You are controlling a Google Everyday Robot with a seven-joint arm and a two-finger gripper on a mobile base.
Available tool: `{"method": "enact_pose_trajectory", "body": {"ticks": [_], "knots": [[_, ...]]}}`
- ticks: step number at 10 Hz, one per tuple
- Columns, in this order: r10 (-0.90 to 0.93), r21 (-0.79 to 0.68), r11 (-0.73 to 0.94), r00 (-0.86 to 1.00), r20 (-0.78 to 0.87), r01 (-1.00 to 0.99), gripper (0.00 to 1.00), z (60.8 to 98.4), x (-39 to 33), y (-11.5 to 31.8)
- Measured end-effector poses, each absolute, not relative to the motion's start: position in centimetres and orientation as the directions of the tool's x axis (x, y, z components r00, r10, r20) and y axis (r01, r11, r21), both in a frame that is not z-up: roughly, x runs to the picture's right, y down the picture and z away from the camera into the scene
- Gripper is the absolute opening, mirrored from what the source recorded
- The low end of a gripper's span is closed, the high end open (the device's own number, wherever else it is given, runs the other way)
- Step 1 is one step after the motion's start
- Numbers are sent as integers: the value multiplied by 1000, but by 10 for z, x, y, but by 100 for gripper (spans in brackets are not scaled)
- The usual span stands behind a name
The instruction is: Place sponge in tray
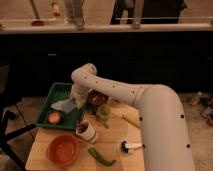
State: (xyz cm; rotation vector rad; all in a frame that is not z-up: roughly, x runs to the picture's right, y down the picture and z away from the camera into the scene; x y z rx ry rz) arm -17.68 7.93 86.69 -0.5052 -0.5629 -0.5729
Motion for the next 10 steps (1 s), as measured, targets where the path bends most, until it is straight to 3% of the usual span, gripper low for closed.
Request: {"method": "enact_pose_trajectory", "body": {"ticks": [1,2,9,10], "knots": [[-345,-280,729,688,638,625,1,869,-180,81],[-336,-278,731,683,649,623,8,870,-182,81],[-273,-279,741,653,706,611,75,876,-183,78],[-268,-280,741,651,711,611,80,877,-183,78]]}}
